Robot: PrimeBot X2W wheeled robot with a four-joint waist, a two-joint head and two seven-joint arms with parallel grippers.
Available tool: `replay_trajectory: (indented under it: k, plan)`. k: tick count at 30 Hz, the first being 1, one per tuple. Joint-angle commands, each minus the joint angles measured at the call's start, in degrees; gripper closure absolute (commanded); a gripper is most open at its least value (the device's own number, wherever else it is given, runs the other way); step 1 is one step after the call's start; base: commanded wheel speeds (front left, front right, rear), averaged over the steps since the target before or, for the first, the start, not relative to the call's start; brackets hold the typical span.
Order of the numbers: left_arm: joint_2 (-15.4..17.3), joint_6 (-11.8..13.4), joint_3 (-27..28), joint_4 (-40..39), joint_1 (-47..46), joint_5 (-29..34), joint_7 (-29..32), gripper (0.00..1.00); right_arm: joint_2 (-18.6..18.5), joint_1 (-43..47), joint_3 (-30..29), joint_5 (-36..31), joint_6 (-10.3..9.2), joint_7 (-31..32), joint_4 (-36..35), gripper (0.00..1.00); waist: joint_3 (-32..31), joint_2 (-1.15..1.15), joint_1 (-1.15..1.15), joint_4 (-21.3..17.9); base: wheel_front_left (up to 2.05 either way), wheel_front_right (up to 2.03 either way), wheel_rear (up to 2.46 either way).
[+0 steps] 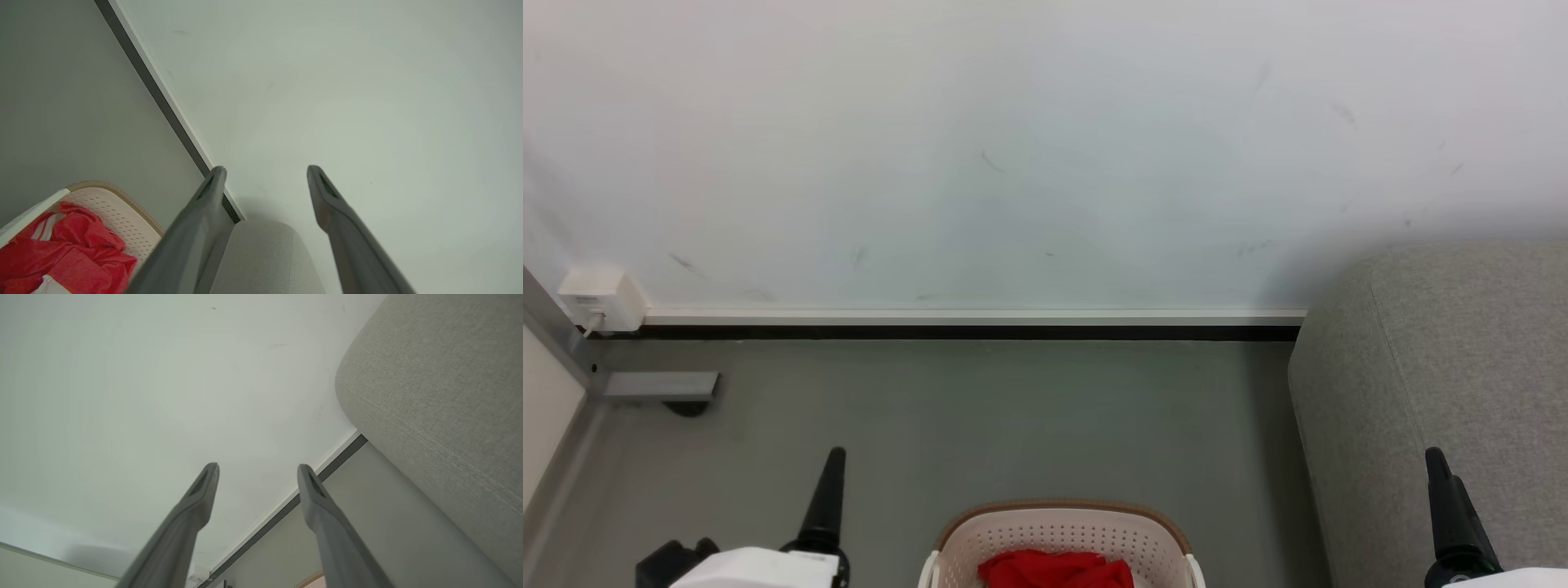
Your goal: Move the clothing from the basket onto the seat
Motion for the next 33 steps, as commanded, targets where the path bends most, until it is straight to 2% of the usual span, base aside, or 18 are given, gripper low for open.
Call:
replay_trajectory:
  k: [1, 12, 25, 33]
  plan:
    - [0.3, 0.6, -0.6, -1.0, -1.0, 2.6, -0.6, 0.00, -0.9, -0.2, 0.4, -2.8, -0.03, -0.7, -1.4, 0.00, 0.0, 0.00, 0.00, 0.0, 0.00, 0.00, 0.00]
    - [0.4, 4.2, -4.9, -0.7, -1.4, 17.1, -2.9, 0.00, -1.7, 1.1, 2.1, -15.9, -0.04, -3.0, -2.6, 0.00, -0.1, 0.00, 0.00, 0.0, 0.00, 0.00, 0.00]
    - [0.7, 7.2, -8.9, -0.5, -1.8, 32.4, -5.3, 0.00, -3.0, 1.8, 4.7, -26.4, -0.06, -5.4, -1.7, 0.00, -0.1, 0.00, 0.00, 0.1, 0.00, 0.00, 0.00]
    - [1.3, 8.4, -10.3, -0.5, -1.5, 38.6, -6.7, 0.00, -3.2, 2.4, 5.3, -31.7, -0.07, -6.7, -1.6, 0.00, -0.1, 0.00, 0.00, 0.0, 0.00, 0.00, 0.00]
